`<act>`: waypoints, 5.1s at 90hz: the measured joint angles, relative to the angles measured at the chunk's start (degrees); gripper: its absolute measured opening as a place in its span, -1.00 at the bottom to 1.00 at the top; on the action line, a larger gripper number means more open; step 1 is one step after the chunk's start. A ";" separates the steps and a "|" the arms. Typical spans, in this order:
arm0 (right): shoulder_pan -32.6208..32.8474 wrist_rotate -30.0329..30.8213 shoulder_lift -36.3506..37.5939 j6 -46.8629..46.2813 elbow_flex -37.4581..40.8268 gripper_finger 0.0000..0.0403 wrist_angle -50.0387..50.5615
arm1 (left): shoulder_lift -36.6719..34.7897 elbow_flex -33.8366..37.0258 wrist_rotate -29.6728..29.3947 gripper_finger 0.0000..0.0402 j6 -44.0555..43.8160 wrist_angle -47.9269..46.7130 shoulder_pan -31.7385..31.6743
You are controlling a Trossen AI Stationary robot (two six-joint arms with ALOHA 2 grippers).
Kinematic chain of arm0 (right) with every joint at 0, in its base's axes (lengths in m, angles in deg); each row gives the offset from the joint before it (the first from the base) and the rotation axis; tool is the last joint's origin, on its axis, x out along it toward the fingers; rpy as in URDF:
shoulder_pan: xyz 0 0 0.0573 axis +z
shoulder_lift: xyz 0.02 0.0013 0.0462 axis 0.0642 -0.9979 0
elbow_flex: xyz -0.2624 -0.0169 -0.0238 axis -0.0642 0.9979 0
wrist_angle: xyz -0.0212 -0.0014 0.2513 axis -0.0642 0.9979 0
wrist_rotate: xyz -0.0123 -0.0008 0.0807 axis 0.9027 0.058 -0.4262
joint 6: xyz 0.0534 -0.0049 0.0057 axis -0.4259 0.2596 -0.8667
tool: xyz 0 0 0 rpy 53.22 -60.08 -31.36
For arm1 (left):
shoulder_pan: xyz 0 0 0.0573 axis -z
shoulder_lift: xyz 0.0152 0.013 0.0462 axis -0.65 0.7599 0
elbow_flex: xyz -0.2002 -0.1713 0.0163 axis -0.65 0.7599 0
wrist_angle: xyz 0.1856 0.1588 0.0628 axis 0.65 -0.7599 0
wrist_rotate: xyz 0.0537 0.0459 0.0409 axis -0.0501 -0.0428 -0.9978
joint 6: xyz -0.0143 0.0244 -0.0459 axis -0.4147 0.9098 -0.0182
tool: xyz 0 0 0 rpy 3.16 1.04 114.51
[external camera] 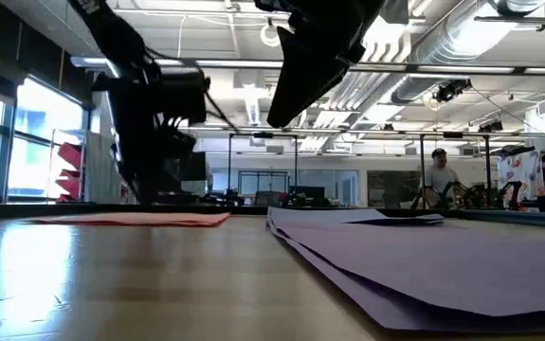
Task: Organize paper
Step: Adjust the stacked colored papers on the table
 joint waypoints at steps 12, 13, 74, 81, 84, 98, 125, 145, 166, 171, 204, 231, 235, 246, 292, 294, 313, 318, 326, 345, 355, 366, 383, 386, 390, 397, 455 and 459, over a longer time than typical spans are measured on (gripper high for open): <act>2.07 -1.88 1.94 -4.97 0.00 -0.32 4.16 | -4.73 -0.95 -0.48 -1.00 -0.48 -2.05 2.11; 2.42 -1.91 2.11 -5.34 0.00 -0.32 4.69 | -5.18 -0.97 -0.54 -1.00 -0.48 -2.05 2.26; 16.86 2.09 2.45 -47.70 22.34 -0.36 -0.04 | -17.70 6.23 0.87 -1.00 -16.27 -3.35 23.96; 16.82 1.15 2.36 -49.59 24.81 -0.43 -5.26 | -17.70 6.21 -0.63 -1.00 -18.01 -3.33 25.85; 16.81 0.89 2.36 -49.90 25.36 -0.47 -7.75 | -17.70 6.21 -1.28 -1.00 -18.66 -3.27 26.54; 16.93 0.16 2.13 -50.19 26.29 -0.65 -16.13 | -17.72 6.21 -2.11 -1.00 -19.05 -3.29 28.21; 16.60 1.98 2.02 -57.87 26.29 -0.87 -16.84 | -17.72 6.21 -2.73 -1.00 -19.06 -3.25 28.21; 16.37 3.11 -0.35 -64.64 26.02 -0.87 -17.73 | -17.74 6.19 -3.40 -1.00 -19.06 -3.24 28.19; 17.10 7.57 0.91 -63.11 24.77 -0.87 -15.16 | -17.74 6.19 -3.56 -1.00 -19.06 -3.21 28.19; 17.11 8.18 2.01 -63.13 23.51 -0.87 -12.96 | -17.74 6.19 -3.58 -1.00 -19.06 -3.32 28.19; 20.46 13.23 3.98 -63.10 14.11 -0.87 6.80 | -17.74 6.17 -3.56 -1.00 -19.04 -3.23 29.06; 21.98 -4.16 8.50 -61.04 17.40 -0.94 19.07 | -17.70 6.17 2.37 -1.00 -16.76 2.39 30.65; 22.31 -7.30 8.52 -62.83 18.97 -0.95 19.65 | -17.40 6.15 3.65 -1.00 -16.61 4.15 31.45; 23.14 -12.88 8.48 -67.52 22.94 -0.98 19.70 | -15.15 6.15 6.12 -1.00 -15.44 10.27 35.14; 20.68 -18.90 8.79 -63.99 29.87 -0.99 0.15 | 16.21 -10.04 11.16 -1.00 -3.97 19.52 41.02; 20.54 -19.01 8.84 -63.95 30.01 -0.99 -0.07 | 16.70 -10.52 11.02 -1.00 -3.51 19.73 40.89; 19.77 -19.02 8.79 -62.63 30.03 -0.99 -0.75 | 18.47 -12.06 13.43 -1.00 -1.03 24.69 38.57; 19.78 -18.78 8.75 -62.51 30.03 -0.99 -0.97 | 18.52 -12.06 14.29 -1.00 -0.89 25.99 38.01; 19.79 -18.51 8.70 -62.53 30.03 -0.99 -1.21 | 18.62 -12.06 15.04 -1.00 -0.07 27.40 37.36; 19.79 -18.13 8.52 -62.62 29.55 -0.99 -1.15 | 18.69 -12.08 15.96 -1.00 0.03 28.24 36.78; 19.81 -18.62 8.32 -63.93 27.49 -0.99 3.86 | 18.69 -12.12 15.92 -1.00 0.02 27.82 36.80; 20.60 -18.77 8.26 -64.27 23.82 -0.99 10.44 | 18.31 -12.17 15.75 -1.00 -0.29 26.00 37.05; 22.02 -12.59 8.29 -63.38 18.46 -0.99 12.82 | 17.20 -12.10 14.13 -1.00 -0.35 23.57 37.13; 22.28 -8.72 8.35 -62.67 18.36 -0.99 11.09 | 17.12 -12.06 13.99 -1.00 -0.35 23.38 37.13; 22.28 -3.95 8.35 -61.13 18.82 -0.99 7.78 | 17.12 -12.06 13.82 -1.00 -0.37 23.31 37.11; 21.57 1.42 8.34 -56.75 21.14 -0.99 0.94 | 17.12 -12.06 13.51 -1.00 -0.55 23.04 37.24; 16.13 6.59 7.24 -38.95 40.28 -0.99 -38.73 | -1.29 -11.87 -4.15 -1.00 -10.97 -2.14 43.61; 16.76 6.57 6.98 -40.09 40.19 -0.99 -38.77 | -1.86 -11.87 -4.51 -1.00 -11.31 -2.98 43.81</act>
